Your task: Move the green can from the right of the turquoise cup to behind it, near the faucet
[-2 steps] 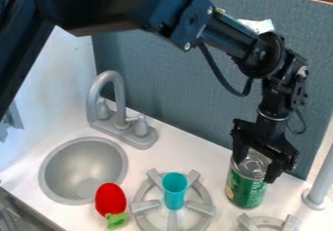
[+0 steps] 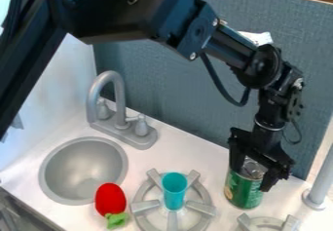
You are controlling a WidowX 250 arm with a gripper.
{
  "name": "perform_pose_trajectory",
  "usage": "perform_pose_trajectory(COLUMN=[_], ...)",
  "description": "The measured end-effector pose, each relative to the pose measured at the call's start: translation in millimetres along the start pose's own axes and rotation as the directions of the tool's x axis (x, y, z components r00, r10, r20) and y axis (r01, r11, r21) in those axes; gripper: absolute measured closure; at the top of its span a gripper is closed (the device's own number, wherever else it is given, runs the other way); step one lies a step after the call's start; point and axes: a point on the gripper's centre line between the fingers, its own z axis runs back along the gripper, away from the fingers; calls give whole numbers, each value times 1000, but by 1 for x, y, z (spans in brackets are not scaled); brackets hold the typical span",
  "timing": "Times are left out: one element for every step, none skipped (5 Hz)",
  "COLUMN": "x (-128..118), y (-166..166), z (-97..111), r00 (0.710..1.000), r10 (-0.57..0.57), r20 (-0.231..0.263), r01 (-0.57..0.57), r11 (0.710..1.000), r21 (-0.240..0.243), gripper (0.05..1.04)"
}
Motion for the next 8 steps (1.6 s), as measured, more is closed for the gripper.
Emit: perform_pose_trajectory(x=[3, 4, 10, 14, 15, 12, 14, 22], y=[-2, -6, -4, 2, 13, 31, 47, 70], z=[0, -2, -3, -8, -7, -8, -9, -10], r00=[1000, 999, 1000, 1000, 999, 996, 990, 982], r10=[-21, -33, -15, 3, 35, 72, 115, 174], r20=[19, 12, 7, -16, -33, -57, -77, -76], r01=[21, 32, 14, -1, -29, -60, -94, -148], r11=[1000, 998, 996, 992, 987, 979, 969, 953], r21=[21, 57, 84, 125, 155, 193, 229, 266], gripper=[83, 83, 83, 83, 83, 83, 83, 83])
